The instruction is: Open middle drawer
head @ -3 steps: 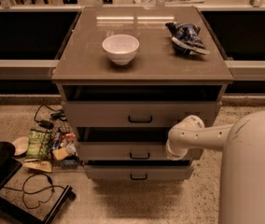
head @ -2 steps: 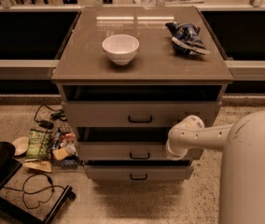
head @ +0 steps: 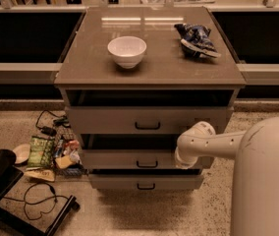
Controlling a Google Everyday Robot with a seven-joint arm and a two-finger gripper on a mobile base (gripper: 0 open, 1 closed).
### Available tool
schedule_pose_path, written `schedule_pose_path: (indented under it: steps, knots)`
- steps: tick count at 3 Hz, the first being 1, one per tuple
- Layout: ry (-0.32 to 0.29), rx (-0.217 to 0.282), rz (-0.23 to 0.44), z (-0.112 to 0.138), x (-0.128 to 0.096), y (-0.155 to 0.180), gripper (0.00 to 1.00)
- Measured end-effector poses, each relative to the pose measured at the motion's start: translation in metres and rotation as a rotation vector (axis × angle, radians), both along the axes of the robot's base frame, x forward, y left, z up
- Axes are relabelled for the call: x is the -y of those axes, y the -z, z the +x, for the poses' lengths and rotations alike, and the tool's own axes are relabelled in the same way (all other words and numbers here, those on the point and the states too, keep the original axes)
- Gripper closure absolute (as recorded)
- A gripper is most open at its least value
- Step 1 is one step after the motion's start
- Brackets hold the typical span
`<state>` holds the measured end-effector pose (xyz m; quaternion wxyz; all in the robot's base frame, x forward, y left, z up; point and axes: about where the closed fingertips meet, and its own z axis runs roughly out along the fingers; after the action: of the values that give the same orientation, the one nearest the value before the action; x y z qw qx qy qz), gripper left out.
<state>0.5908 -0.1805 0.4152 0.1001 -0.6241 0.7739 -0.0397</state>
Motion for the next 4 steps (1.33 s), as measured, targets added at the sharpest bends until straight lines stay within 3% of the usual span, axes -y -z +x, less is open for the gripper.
schedule_pose_path:
  steps: [1,2,4]
  knots:
    - [0.000,0.000,0.000,0.0000,0.0000,-0.0002,0.11]
    - [0.000,0.000,0.000,0.0000,0.0000,-0.0002,0.00]
    - [0.003,-0.028,0.017,0.0072,0.0015,0.0090,0.00]
